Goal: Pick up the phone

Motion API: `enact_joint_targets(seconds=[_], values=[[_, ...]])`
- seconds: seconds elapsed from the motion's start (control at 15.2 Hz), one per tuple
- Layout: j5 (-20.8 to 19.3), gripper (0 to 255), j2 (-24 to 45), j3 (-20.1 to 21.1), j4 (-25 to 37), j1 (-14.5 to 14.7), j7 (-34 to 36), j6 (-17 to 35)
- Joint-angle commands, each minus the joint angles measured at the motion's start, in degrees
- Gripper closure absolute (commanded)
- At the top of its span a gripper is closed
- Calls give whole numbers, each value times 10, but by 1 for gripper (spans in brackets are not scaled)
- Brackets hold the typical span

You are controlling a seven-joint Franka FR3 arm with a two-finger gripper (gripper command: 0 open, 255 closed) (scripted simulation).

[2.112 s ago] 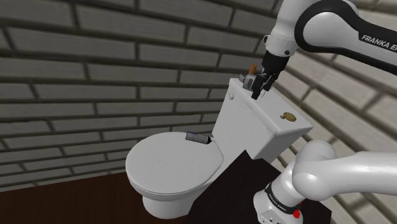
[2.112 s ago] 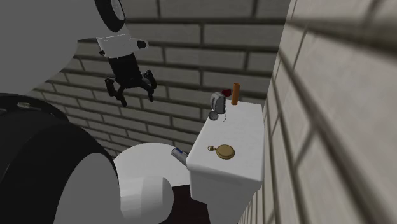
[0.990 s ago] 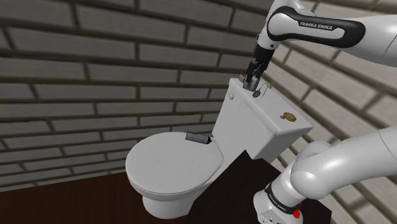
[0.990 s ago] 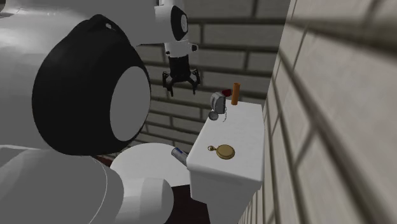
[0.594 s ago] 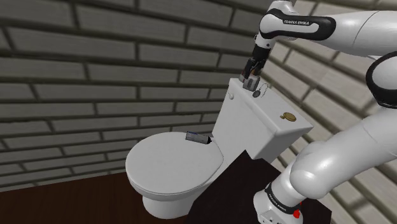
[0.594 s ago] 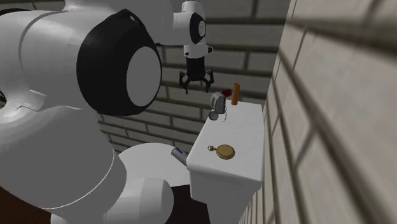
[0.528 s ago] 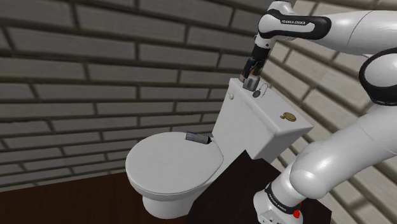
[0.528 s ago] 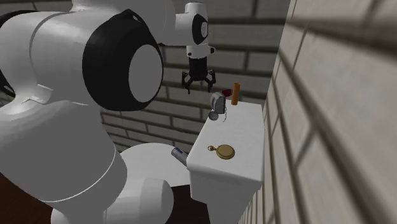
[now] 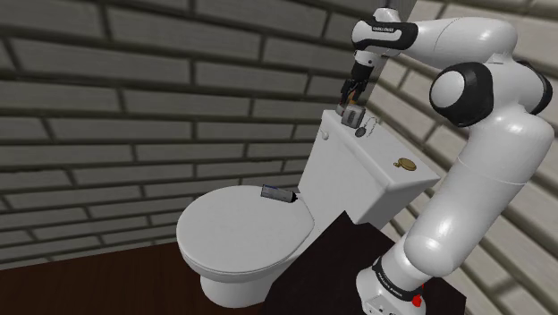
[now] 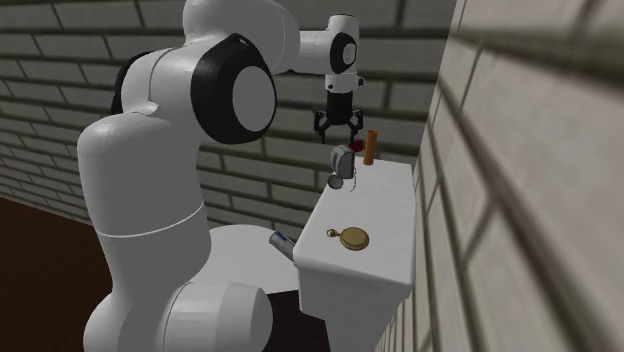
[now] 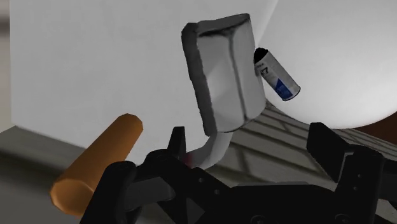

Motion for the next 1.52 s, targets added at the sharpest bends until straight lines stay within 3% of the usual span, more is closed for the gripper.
enact_joint_targets(seconds=[0.0, 0.59, 0.66, 1.25, 1.45], values=[[23, 0, 37, -4, 36, -16, -19, -6], [23, 0, 36, -1, -23, -12, -20, 53], [24, 255, 37, -1, -22, -13, -20, 52], [23, 255, 36, -1, -23, -12, -20, 53], [22, 255, 35, -2, -1, -14, -19, 30]])
